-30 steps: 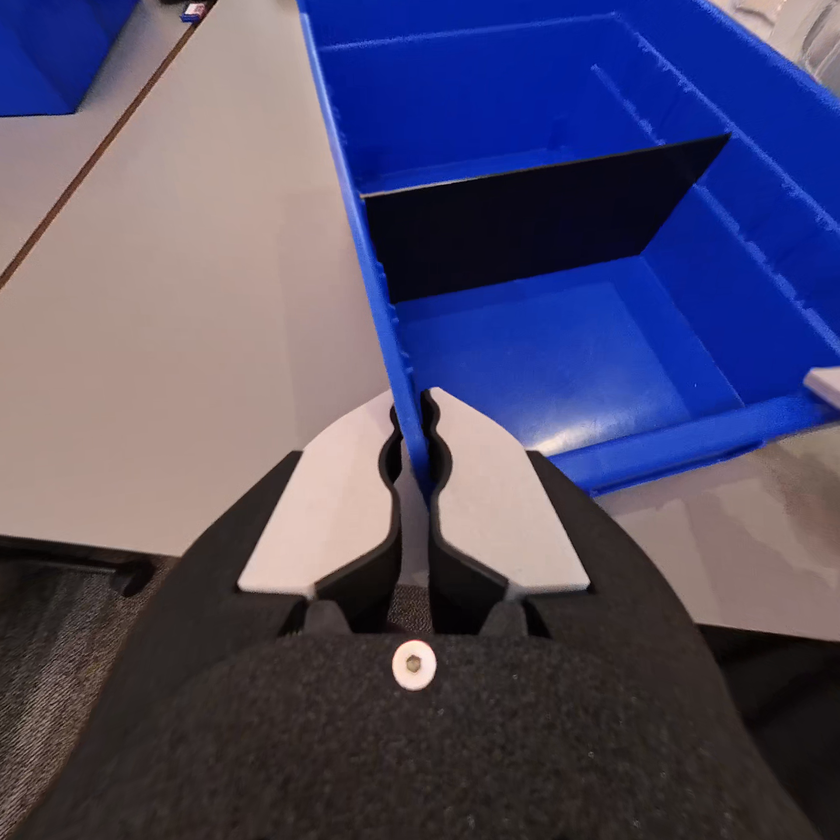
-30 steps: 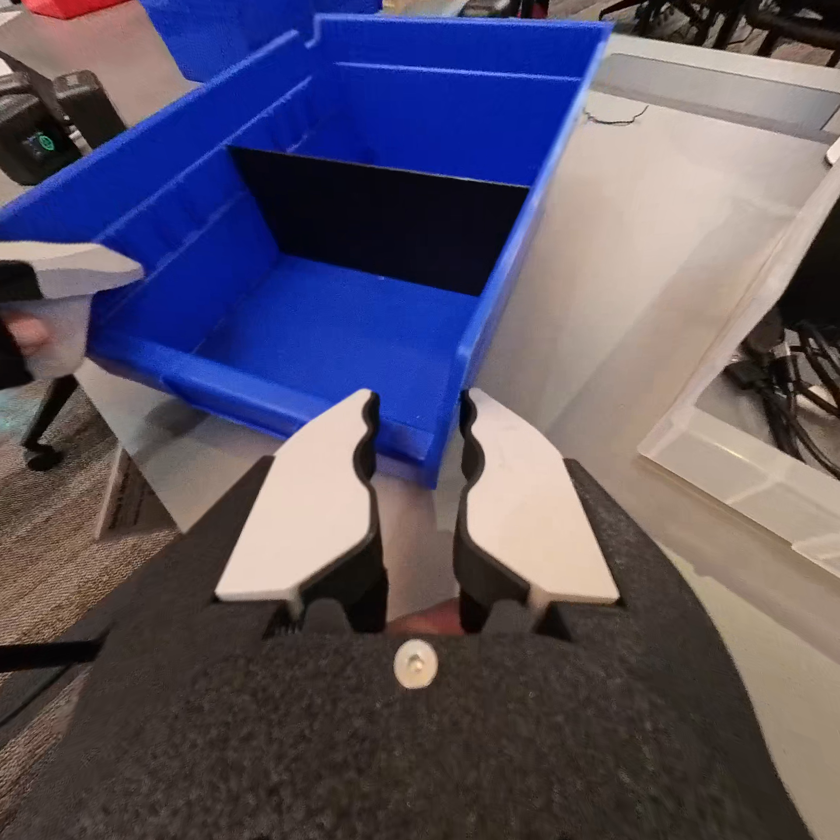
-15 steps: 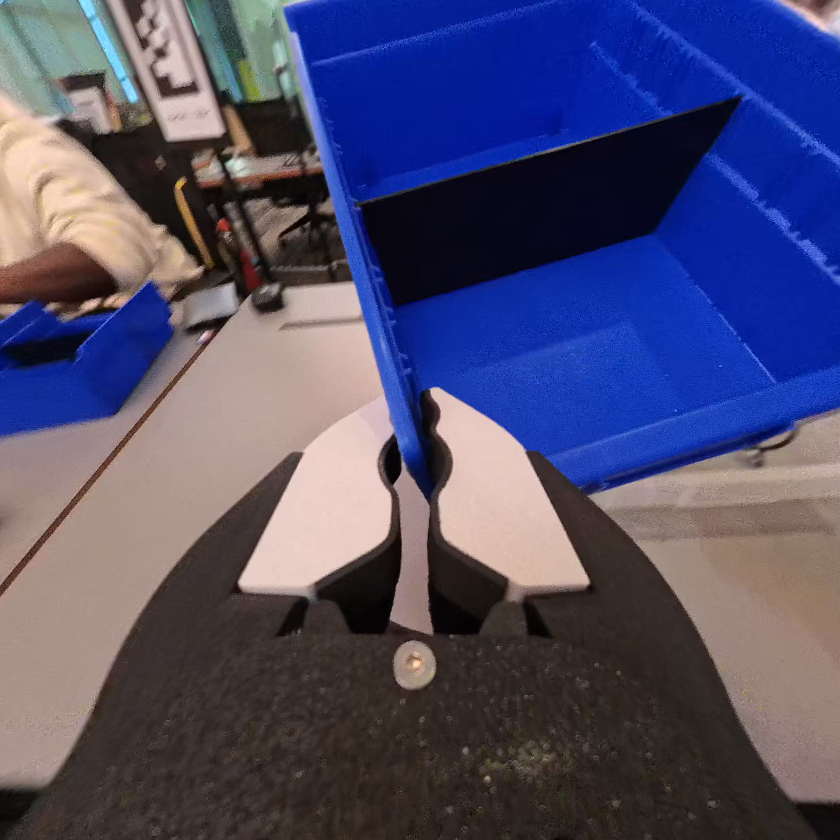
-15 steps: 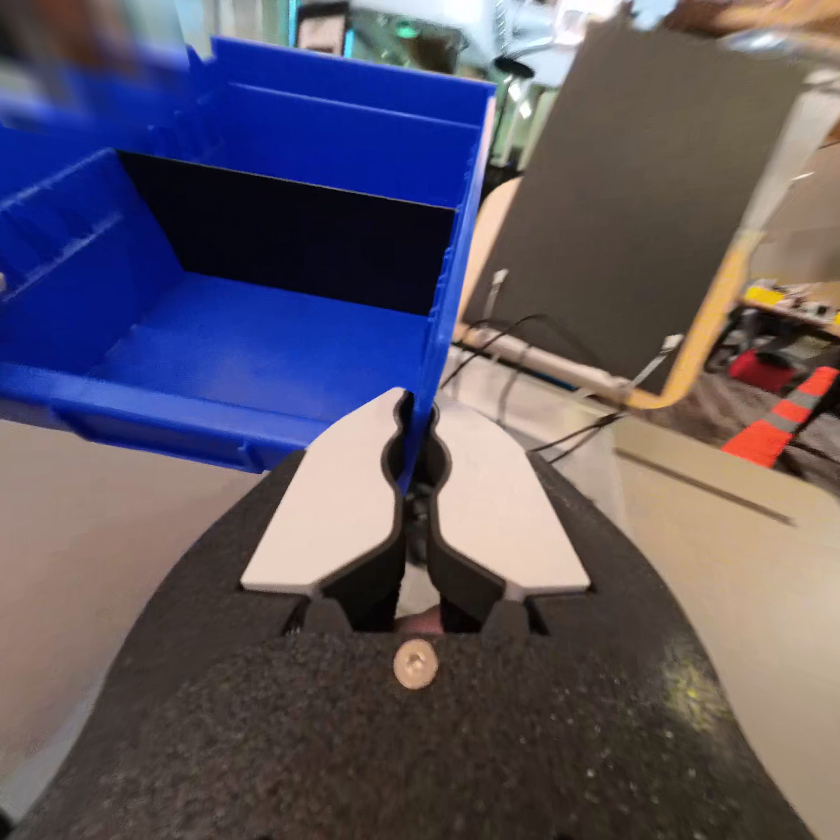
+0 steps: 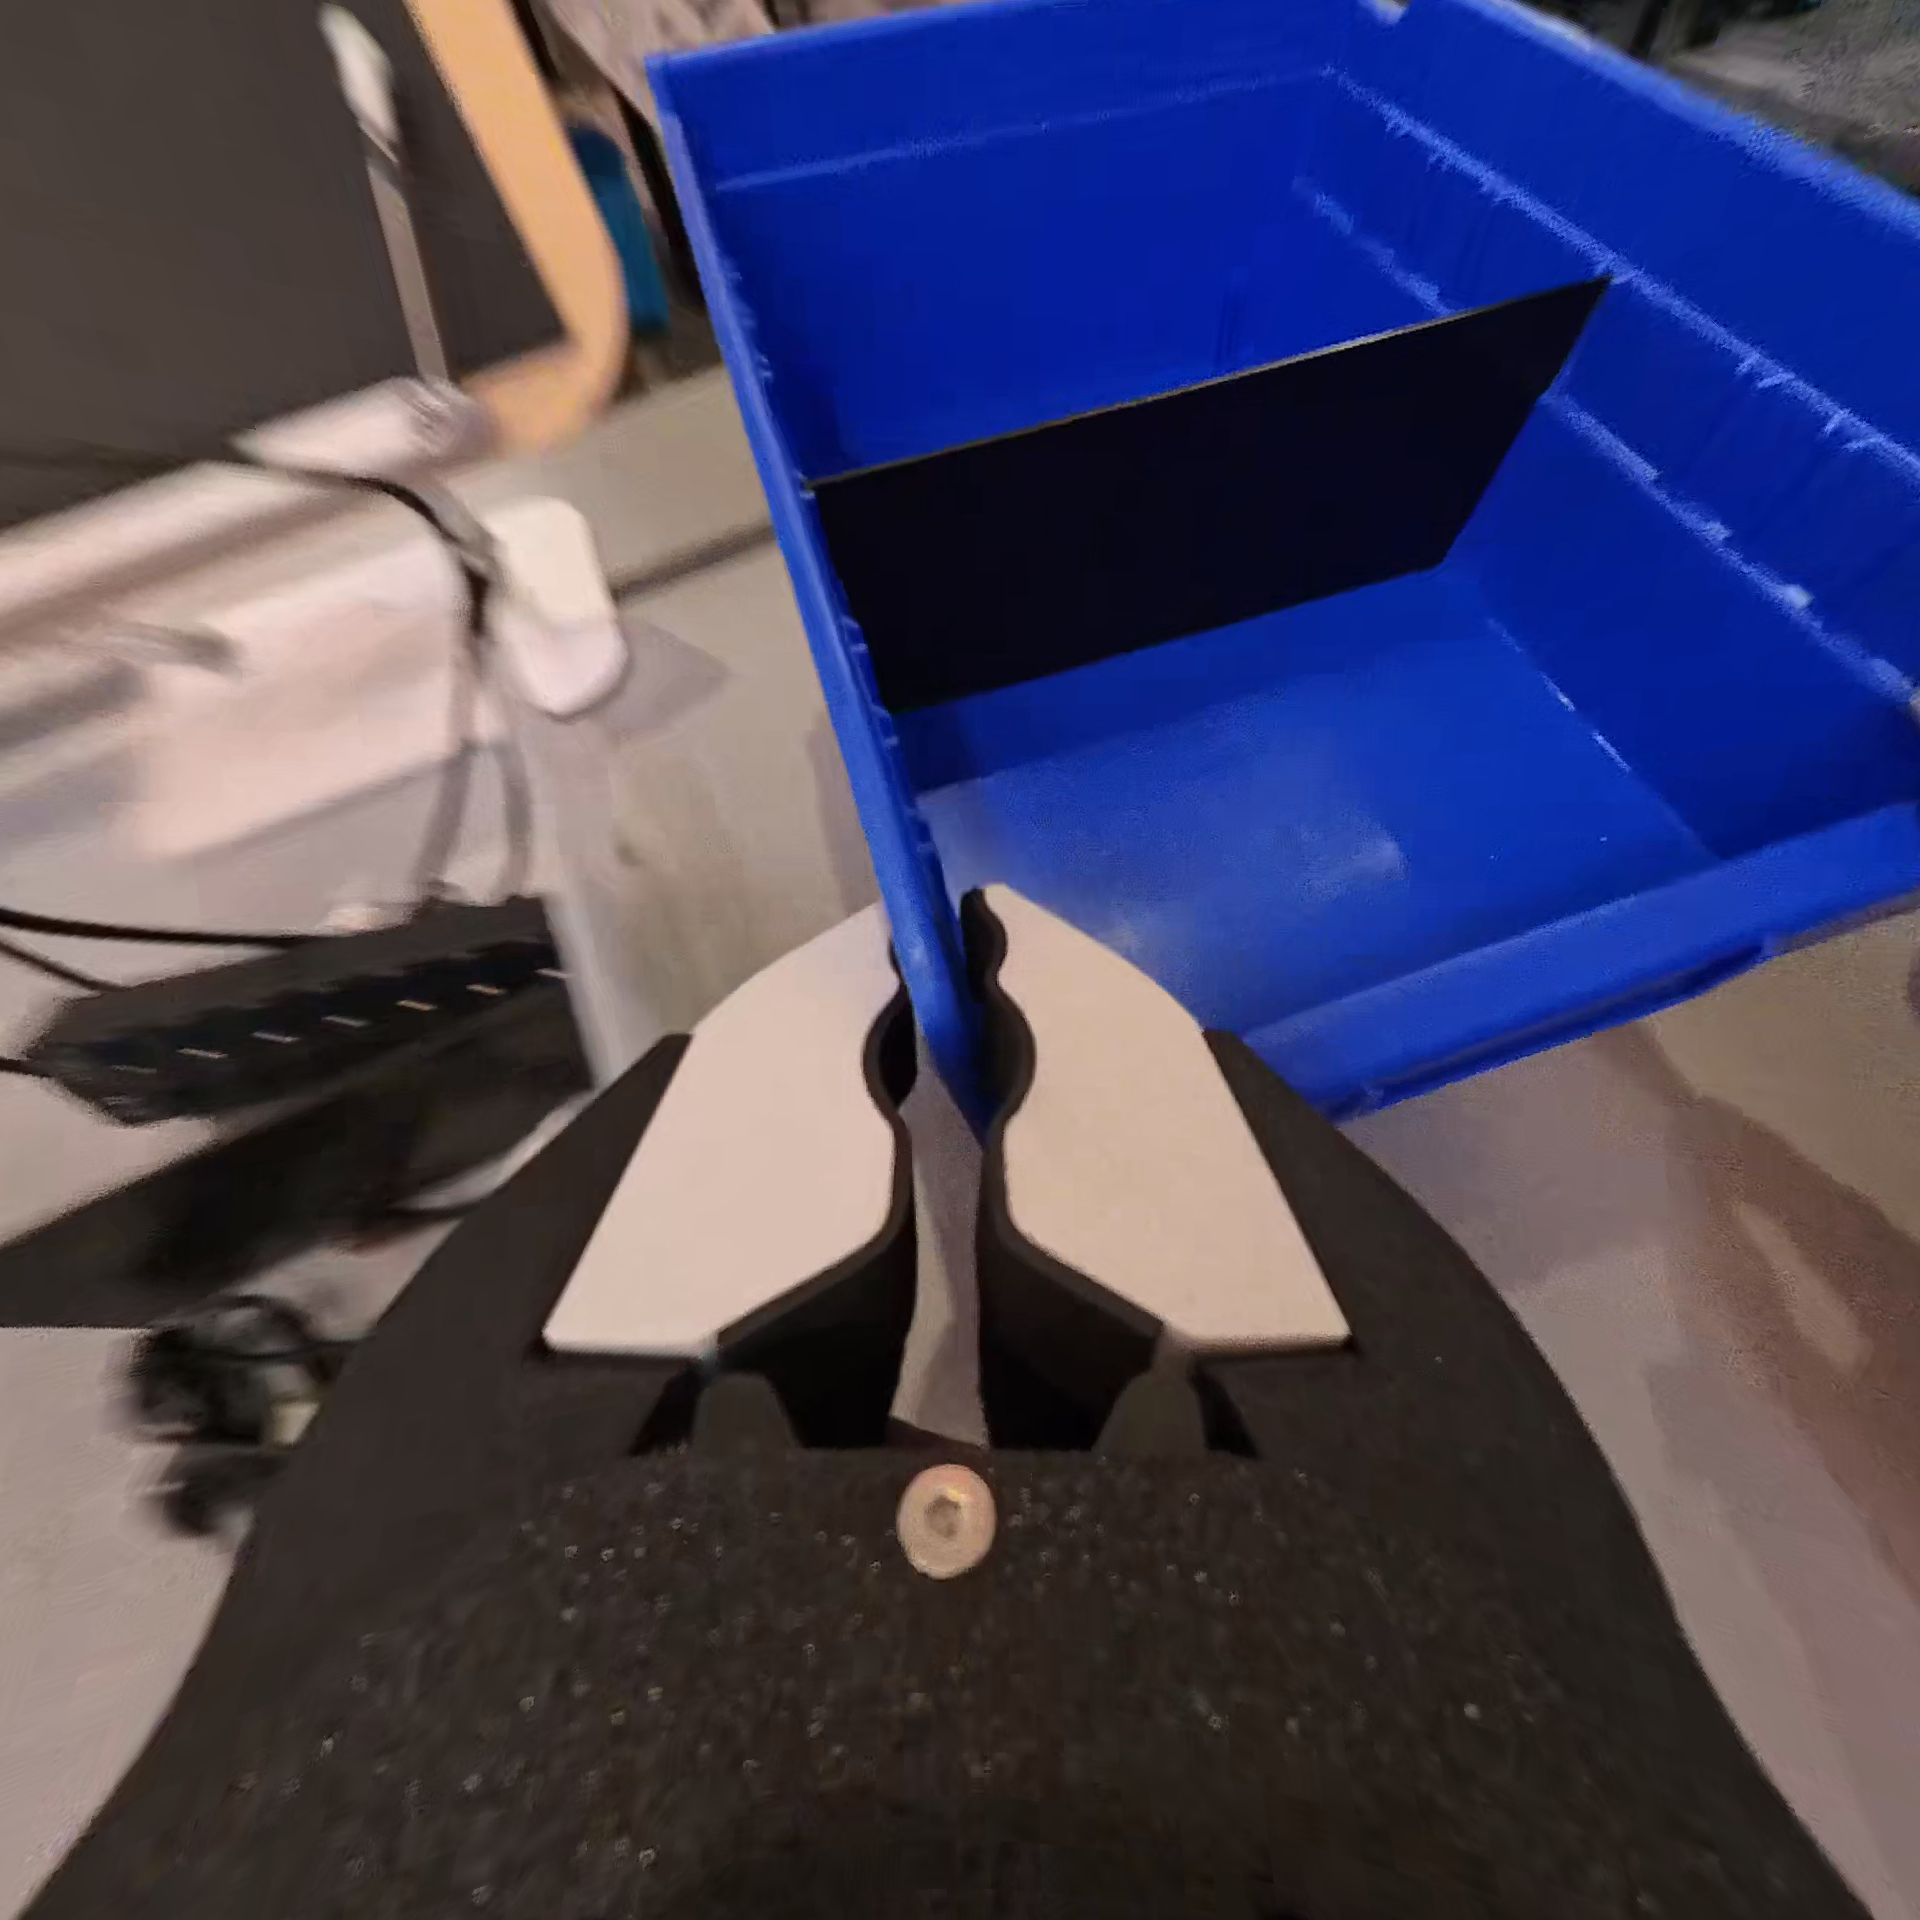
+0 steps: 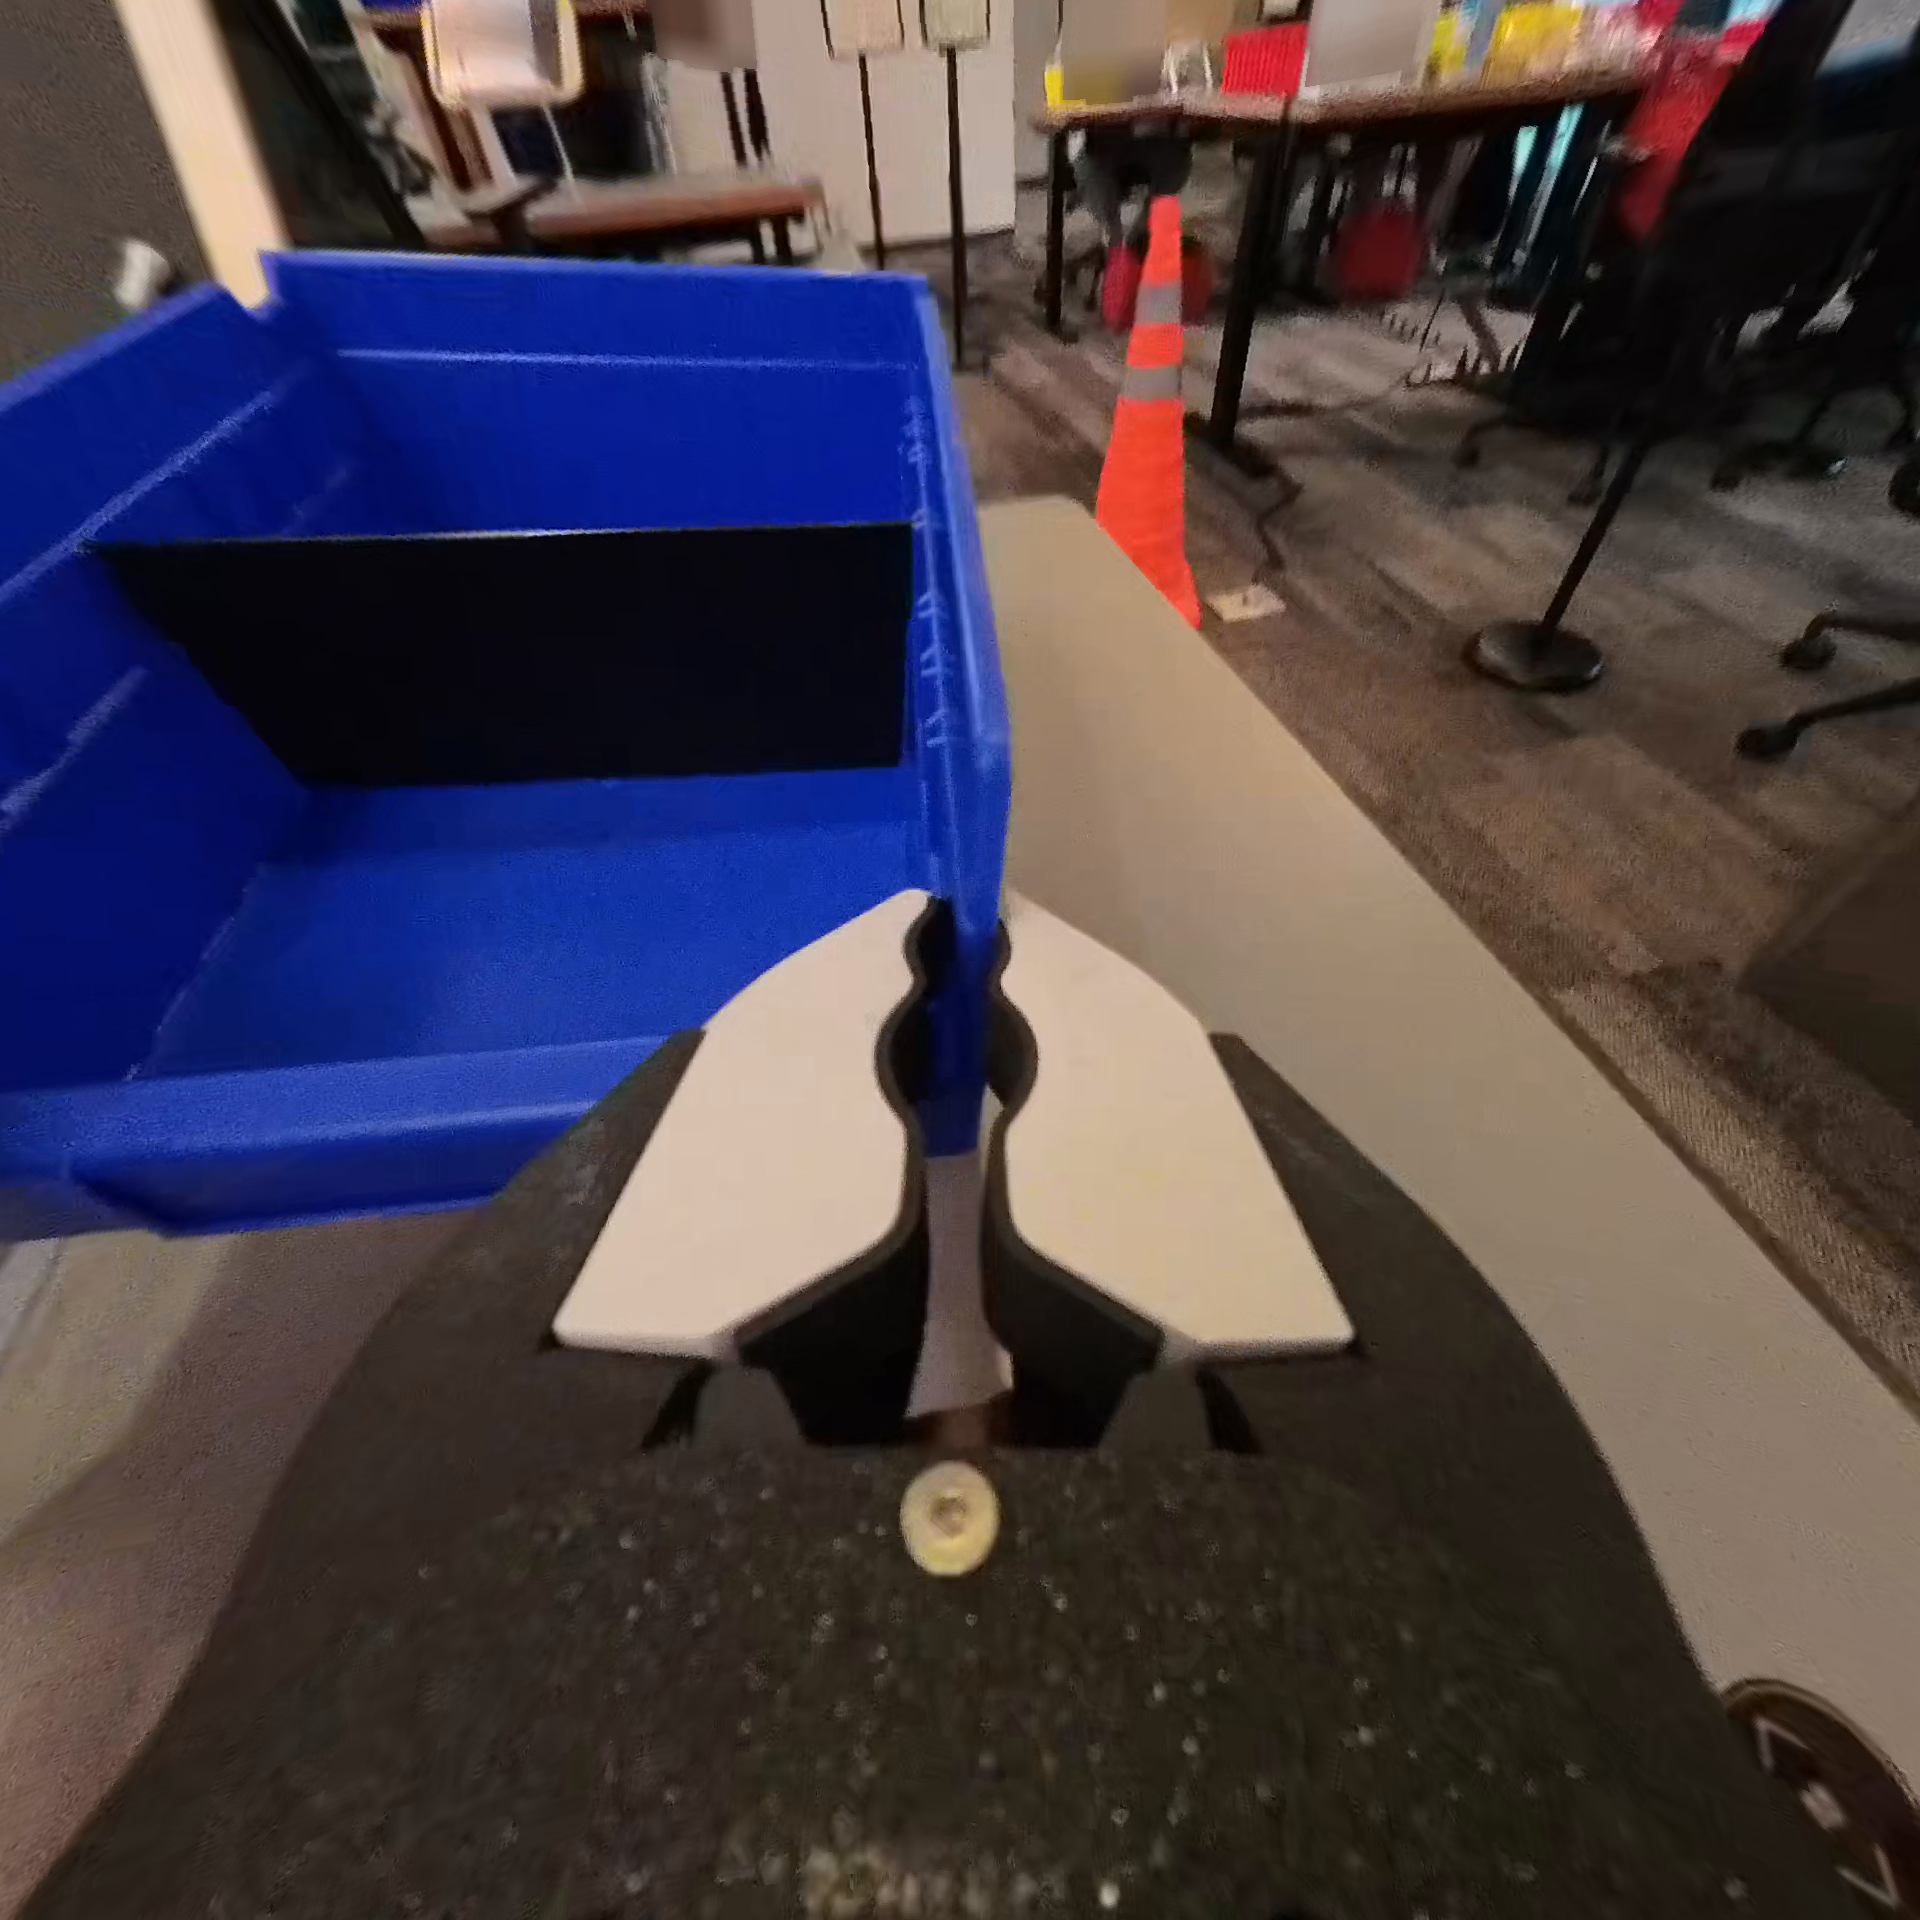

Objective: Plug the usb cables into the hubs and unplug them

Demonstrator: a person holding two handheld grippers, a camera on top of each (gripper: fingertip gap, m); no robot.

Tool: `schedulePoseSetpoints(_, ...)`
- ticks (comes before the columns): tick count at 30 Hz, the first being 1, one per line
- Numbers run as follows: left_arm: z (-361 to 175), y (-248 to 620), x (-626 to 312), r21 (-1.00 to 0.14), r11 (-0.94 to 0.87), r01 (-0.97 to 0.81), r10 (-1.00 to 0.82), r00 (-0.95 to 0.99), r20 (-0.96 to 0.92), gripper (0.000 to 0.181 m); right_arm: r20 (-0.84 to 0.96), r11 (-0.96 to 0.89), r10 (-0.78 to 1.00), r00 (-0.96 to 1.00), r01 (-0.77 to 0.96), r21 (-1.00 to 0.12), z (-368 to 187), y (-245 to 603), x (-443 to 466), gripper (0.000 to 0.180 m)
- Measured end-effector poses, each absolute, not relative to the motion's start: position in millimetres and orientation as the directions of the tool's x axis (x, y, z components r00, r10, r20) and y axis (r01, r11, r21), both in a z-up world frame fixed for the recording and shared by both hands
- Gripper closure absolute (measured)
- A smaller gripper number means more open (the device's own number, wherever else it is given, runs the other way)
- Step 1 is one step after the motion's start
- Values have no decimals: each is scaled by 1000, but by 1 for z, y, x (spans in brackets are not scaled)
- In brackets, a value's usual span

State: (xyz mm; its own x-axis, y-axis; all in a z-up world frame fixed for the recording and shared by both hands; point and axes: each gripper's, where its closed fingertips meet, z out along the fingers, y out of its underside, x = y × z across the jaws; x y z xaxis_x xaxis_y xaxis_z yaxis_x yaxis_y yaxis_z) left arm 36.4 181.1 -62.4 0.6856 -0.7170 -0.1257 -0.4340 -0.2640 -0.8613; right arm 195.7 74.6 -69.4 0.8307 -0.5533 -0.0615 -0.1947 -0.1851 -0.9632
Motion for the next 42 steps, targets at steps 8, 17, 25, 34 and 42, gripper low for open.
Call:
schedulePoseSetpoints(8, -123, 173, 67, -841, -393, -373, -683, 731, -5, 173, -41, -313, -493, 869, -221, -924, -115, 85, 240, 175)
schedulePoseSetpoints(17, -136, 181, 64, -860, -346, -374, -707, 707, -23, 163, -159, -377, -431, 888, -338, -862, -145, 101, 234, 176)
schedulePoseSetpoints(25, -137, 164, 44, -852, -339, -399, -734, 679, -26, 154, -150, -417, -405, 902, -328, -848, -146, 90, 210, 173)
schedulePoseSetpoints(34, -37, 146, -27, -957, -266, -118, -838, 519, 169, 148, -2, -171, -470, 882, -94, -981, -58, 74, 190, 128)
schedulePoseSetpoints(42, -25, 209, -230, -973, -159, -169, -695, 719, -11, 148, 18, -170, 97, 995, 34, -985, -59, 122, -16, 134)
